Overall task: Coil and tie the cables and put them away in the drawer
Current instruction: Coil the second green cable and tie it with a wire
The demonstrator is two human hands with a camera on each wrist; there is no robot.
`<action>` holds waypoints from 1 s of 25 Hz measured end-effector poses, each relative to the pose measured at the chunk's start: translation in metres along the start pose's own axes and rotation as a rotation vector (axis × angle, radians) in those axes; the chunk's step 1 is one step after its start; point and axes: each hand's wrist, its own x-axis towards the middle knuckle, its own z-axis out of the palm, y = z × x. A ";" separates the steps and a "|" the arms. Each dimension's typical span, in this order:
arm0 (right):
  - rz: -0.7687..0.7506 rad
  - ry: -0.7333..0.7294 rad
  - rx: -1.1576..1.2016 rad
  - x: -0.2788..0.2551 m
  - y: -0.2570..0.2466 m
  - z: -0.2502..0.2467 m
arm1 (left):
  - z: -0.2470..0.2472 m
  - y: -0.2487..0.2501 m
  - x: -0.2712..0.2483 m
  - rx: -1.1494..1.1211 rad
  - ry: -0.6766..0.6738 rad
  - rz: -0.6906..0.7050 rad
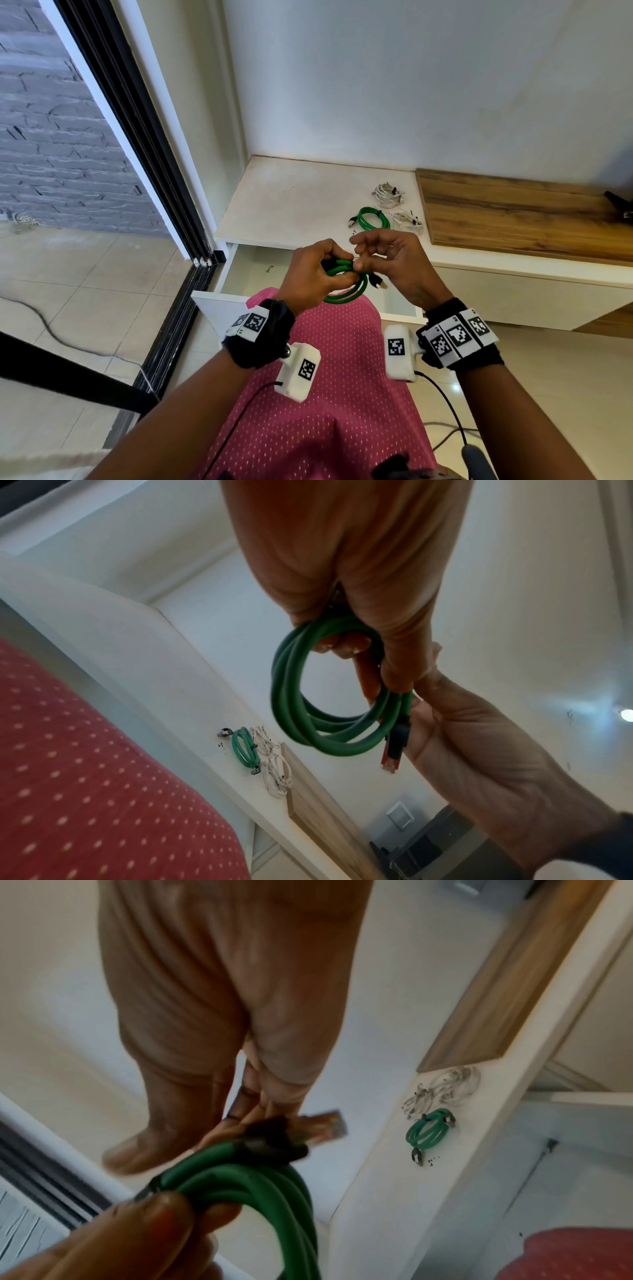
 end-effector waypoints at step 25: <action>0.424 0.098 0.320 0.006 0.013 0.000 | -0.010 -0.008 0.017 -0.035 -0.048 -0.023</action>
